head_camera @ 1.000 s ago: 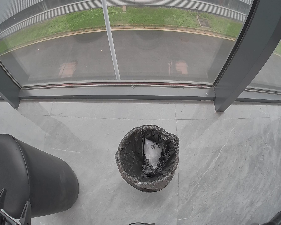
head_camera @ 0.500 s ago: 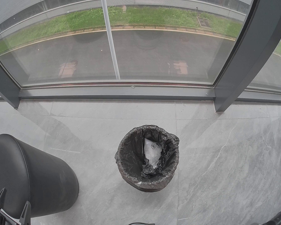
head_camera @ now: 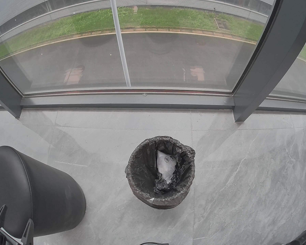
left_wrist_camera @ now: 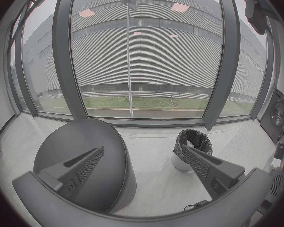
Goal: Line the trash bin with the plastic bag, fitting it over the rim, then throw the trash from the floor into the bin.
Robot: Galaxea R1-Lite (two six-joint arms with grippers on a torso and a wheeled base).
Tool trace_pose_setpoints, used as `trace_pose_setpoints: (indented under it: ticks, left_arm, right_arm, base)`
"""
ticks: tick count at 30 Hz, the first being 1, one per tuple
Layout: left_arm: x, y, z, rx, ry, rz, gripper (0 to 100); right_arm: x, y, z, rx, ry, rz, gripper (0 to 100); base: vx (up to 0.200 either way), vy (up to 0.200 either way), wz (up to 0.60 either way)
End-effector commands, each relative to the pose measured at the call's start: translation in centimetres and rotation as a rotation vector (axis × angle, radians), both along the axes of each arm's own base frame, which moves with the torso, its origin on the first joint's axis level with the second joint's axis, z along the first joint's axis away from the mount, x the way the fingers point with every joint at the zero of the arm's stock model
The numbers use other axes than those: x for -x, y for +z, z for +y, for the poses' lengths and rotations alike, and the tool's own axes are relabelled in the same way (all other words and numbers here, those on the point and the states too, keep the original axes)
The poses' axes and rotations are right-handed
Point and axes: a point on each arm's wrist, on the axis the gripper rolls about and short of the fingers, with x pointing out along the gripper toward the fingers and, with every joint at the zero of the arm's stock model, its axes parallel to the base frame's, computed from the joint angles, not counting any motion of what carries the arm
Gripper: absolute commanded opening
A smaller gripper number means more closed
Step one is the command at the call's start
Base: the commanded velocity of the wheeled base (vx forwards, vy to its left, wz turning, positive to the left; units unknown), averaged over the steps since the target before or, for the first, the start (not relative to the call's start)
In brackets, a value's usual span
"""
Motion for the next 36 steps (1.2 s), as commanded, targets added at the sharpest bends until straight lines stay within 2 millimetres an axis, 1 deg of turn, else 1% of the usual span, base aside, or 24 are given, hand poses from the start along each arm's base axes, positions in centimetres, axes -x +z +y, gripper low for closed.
trace_pose_setpoints:
  ticks: [1,5,12,14,16,19,23,30,36]
  left_arm:
    - [-0.02,-0.51,0.00,0.000,0.000,0.002,100]
    - [-0.02,-0.51,0.00,0.000,0.000,0.002,100]
    - [-0.02,-0.51,0.00,0.000,0.000,0.002,100]
    - [-0.02,-0.51,0.00,0.000,0.000,0.002,100]
    - [-0.02,-0.51,0.00,0.000,0.000,0.002,100]
    - [-0.02,-0.51,0.00,0.000,0.000,0.002,100]
    - [-0.02,-0.50,0.00,0.000,0.000,0.001,100]
    - [-0.02,-0.51,0.00,0.000,0.000,0.002,100]
    - [-0.02,-0.51,0.00,0.000,0.000,0.002,100]
  right_arm:
    - [-5.17,-6.99,0.18,0.056,0.098,-0.004,0]
    - [-5.20,-6.99,0.26,0.061,0.135,-0.004,0]
    - [-5.30,-7.06,0.59,0.102,0.285,0.012,0]
    - [-5.30,-7.03,0.64,0.128,0.305,0.020,0]
    - [-5.32,-7.06,0.82,0.186,0.384,0.034,0]
    - [-5.29,-7.07,0.95,0.263,0.441,0.060,0]
    - [-5.38,-7.47,1.12,0.284,0.517,0.077,0]
    - [-5.39,-7.61,1.03,0.228,0.481,0.080,0]
    - [-5.38,-7.55,1.10,0.284,0.512,0.085,0]
  base:
    - [0.000,0.000,0.00]
    - [0.000,0.000,0.00]
    - [0.000,0.000,0.00]
    - [0.000,0.000,0.00]
    - [0.000,0.000,0.00]
    - [0.000,0.000,0.00]
    - [0.000,0.000,0.00]
    - [0.000,0.000,0.00]
    - [0.000,0.000,0.00]
